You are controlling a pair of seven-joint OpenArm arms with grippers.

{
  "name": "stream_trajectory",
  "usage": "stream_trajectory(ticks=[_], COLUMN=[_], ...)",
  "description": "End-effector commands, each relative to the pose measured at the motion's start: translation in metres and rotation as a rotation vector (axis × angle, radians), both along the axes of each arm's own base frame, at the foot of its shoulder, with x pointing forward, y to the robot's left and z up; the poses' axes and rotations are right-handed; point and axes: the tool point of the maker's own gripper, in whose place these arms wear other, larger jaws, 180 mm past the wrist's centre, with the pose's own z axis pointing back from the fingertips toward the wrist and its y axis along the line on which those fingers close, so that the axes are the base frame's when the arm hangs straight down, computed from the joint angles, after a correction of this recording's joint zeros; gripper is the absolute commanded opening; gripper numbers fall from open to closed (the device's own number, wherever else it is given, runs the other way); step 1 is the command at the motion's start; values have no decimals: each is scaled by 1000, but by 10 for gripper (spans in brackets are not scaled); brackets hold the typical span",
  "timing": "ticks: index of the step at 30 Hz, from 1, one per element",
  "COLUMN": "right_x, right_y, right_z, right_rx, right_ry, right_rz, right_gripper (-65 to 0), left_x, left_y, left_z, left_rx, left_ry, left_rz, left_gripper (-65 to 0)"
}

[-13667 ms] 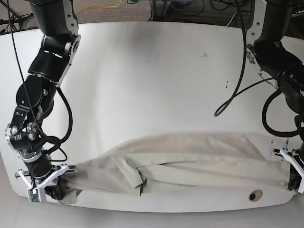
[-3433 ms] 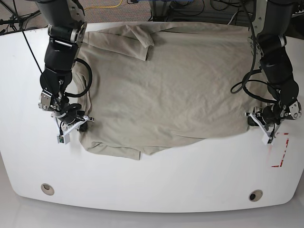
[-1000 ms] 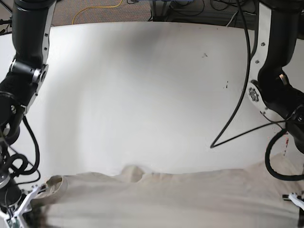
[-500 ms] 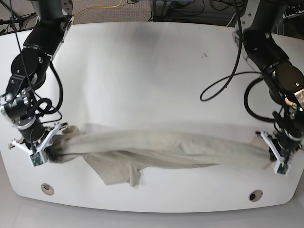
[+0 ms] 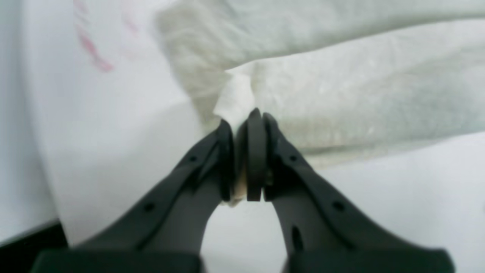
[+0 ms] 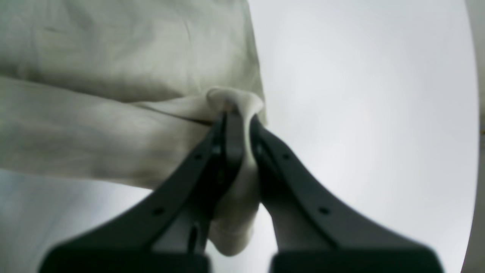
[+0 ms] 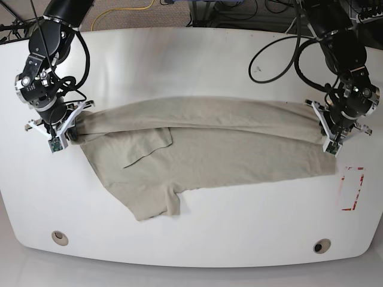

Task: Fold the T-shirt properly
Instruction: 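Swing the held hem over the shirt toward the collar and lower it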

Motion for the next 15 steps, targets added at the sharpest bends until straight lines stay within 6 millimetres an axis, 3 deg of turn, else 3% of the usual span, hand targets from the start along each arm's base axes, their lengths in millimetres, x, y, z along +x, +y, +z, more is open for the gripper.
stream_trajectory(ticks=[1, 15], right_x=[-9, -61], right_y=[-5, 15], right_z=[0, -48], right_rx=[8, 81], right_ry=[-13, 130], right_rz=[-16, -43], right_gripper=[-650, -650], left_x=[0, -31], left_y=[4, 5], left_z=[8, -19], left_rx=[17, 20], left_ry=[-29, 67], left_rz=[-7, -9], left_gripper=[-650, -650])
